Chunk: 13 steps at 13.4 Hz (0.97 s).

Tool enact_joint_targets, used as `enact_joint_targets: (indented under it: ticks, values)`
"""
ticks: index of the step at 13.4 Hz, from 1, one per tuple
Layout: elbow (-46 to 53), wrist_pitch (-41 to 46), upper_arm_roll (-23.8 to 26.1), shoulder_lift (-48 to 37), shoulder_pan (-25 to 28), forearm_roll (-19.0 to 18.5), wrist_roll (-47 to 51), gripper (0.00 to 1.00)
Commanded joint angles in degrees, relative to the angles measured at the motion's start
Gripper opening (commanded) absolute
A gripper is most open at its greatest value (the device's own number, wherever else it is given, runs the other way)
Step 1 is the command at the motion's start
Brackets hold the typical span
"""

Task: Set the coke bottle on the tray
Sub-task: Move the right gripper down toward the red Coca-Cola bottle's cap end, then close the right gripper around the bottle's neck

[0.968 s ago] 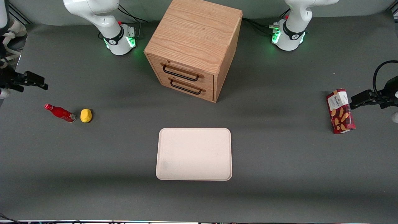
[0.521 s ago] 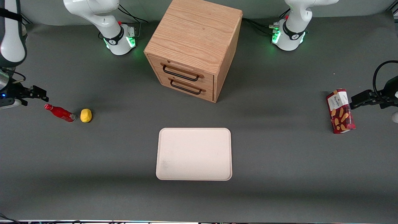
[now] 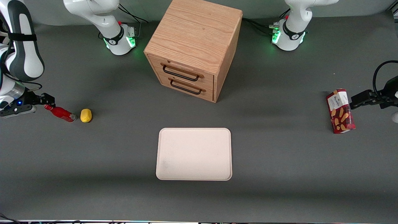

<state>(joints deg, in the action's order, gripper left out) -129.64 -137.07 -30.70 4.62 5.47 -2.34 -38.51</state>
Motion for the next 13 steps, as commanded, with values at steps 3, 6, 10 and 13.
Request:
enact_joint_targets:
  ticks: [3, 6, 10, 13]
  values:
    - [-4.57, -5.75, -0.68, -0.31, 0.33, 2.16, -2.70, 1.00]
    - [-4.57, -5.40, -1.29, -0.31, 0.33, 2.16, -2.88, 1.00]
    - [-4.57, -5.14, -1.38, -0.31, 0.42, 2.16, -3.68, 0.47]
    - [-4.31, -4.00, -1.38, -0.22, 0.51, 2.25, -3.59, 0.16]
